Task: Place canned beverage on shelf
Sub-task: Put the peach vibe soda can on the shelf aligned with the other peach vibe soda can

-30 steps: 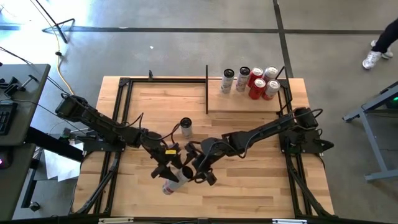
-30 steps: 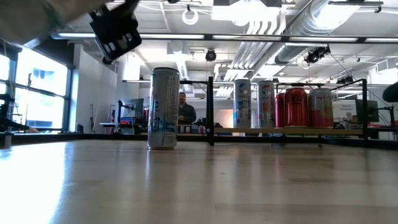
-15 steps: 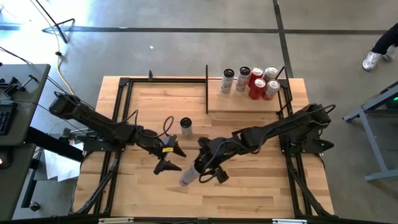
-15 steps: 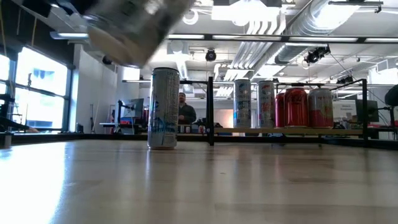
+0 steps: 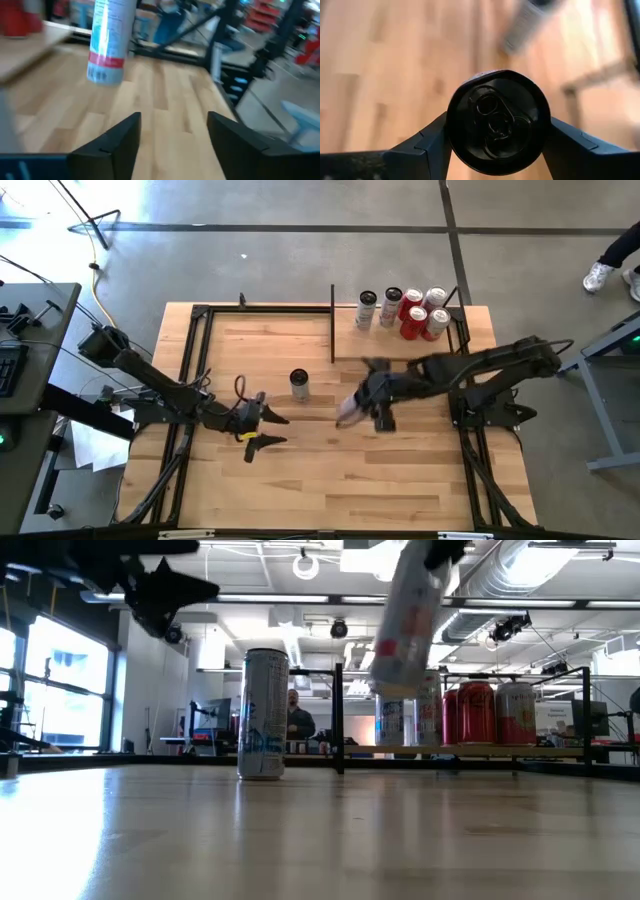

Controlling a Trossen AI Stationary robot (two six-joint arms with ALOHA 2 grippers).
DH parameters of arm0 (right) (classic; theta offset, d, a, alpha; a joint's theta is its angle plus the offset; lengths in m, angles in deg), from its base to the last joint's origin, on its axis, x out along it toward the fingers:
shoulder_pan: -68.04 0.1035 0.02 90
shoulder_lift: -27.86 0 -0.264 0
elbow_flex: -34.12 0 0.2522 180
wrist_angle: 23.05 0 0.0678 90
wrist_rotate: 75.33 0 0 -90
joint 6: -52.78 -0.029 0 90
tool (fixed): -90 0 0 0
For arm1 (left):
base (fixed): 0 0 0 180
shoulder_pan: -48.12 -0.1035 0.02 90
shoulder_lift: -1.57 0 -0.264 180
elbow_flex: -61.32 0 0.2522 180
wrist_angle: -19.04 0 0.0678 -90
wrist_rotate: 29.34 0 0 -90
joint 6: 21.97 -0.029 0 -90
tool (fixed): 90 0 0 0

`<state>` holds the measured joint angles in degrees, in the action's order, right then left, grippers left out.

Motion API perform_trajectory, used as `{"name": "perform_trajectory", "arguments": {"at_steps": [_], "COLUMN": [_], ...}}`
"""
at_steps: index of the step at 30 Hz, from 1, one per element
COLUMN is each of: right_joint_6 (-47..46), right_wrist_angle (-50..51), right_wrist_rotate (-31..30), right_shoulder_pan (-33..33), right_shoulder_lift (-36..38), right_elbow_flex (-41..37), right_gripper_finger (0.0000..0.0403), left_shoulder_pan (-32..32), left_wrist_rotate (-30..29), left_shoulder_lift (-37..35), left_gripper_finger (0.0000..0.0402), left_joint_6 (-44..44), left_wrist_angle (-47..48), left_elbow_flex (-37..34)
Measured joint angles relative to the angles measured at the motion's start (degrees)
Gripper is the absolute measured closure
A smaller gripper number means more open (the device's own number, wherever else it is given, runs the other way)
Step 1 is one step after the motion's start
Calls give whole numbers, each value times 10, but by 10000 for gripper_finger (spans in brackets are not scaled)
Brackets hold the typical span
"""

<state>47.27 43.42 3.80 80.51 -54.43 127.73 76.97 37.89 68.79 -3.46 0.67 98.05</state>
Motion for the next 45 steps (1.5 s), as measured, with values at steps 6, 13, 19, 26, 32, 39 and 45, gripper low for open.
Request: {"name": "perform_trajectory", "arguments": {"at_steps": [6, 13, 19, 26, 32, 39, 45], "right_joint_6": [-6, 44, 120, 210, 258, 299, 314], "right_wrist_angle": [99, 157, 167, 170, 144, 117, 96], "right_wrist_rotate": [-26, -26, -24, -24, 36, 72, 90], "right_shoulder_pan": [-92, -193, -262, -364, -449, -492, -515], "right_shoulder_lift": [32, 41, 41, 40, 37, 12, -14], "right_elbow_flex": [0, 0, 0, 0, 0, -1, -1], "right_gripper_finger": [166, 166, 166, 166, 166, 166, 166], "left_shoulder_pan": [4, 4, 4, 4, 5, 5, 5], "left_wrist_rotate": [-65, -85, -95, -96, -96, -96, -96], "left_shoulder_lift": [-8, -52, -91, -100, -100, -99, -99], "left_gripper_finger": [249, 339, 396, 390, 396, 401, 401], "left_joint_6": [-12, -57, -80, -87, -84, -86, -84], "left_wrist_angle": [-93, -102, -98, -98, -98, -98, -98], "left_elbow_flex": [-54, -82, -93, -93, -93, -93, -93]}}
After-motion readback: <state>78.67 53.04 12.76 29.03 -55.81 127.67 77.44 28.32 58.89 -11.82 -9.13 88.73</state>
